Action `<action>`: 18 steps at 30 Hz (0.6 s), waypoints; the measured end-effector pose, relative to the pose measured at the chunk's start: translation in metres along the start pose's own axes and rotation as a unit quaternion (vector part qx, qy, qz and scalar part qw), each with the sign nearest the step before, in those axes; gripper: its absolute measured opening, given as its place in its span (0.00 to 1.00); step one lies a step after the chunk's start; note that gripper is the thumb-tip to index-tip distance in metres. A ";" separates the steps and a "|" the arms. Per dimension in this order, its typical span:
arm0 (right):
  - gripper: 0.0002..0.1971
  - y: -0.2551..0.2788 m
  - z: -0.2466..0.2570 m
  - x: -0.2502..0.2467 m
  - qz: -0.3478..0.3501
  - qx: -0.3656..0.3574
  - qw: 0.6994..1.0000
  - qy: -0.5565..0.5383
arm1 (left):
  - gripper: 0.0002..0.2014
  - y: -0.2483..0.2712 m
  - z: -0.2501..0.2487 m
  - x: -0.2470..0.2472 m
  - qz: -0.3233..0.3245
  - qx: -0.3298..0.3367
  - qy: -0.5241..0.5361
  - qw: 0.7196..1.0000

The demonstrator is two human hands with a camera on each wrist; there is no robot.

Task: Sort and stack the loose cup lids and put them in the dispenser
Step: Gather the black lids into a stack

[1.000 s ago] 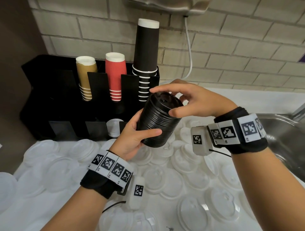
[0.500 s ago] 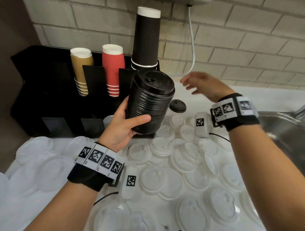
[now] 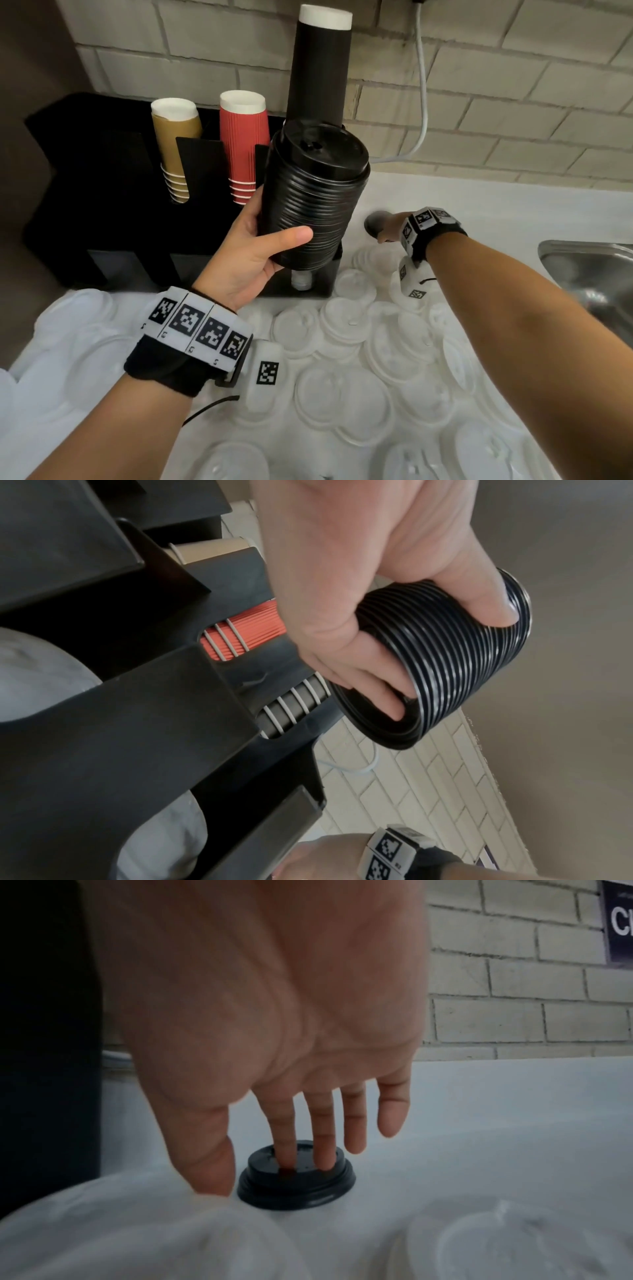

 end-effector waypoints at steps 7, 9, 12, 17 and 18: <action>0.32 -0.011 -0.009 0.007 -0.024 0.047 0.997 0.048 | 0.42 0.002 0.002 -0.002 -0.012 0.000 -0.002 1.000; 0.31 -0.018 -0.006 0.012 -0.026 0.013 0.999 0.044 | 0.43 0.002 0.003 -0.003 -0.016 -0.004 0.000 1.000; 0.24 -0.019 -0.003 0.014 -0.046 -0.007 0.999 0.014 | 0.38 0.003 0.003 -0.008 -0.029 -0.001 -0.001 1.000; 0.24 0.002 -0.022 0.001 -0.109 0.066 0.964 -0.231 | 0.35 0.003 0.003 -0.012 -0.040 0.003 -0.006 0.999; 0.24 0.011 -0.027 -0.005 -0.128 0.075 0.944 -0.293 | 0.35 0.004 0.003 -0.011 -0.039 0.003 -0.006 0.999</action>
Point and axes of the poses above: each hand's wrist, its own y-axis away from the middle knuckle, its own x-axis out of the palm, z = x × y, the point moved 7 cm from there along -y, towards the middle knuckle, and after that the axes turned 13 degrees about y, right-handed, at the moved point
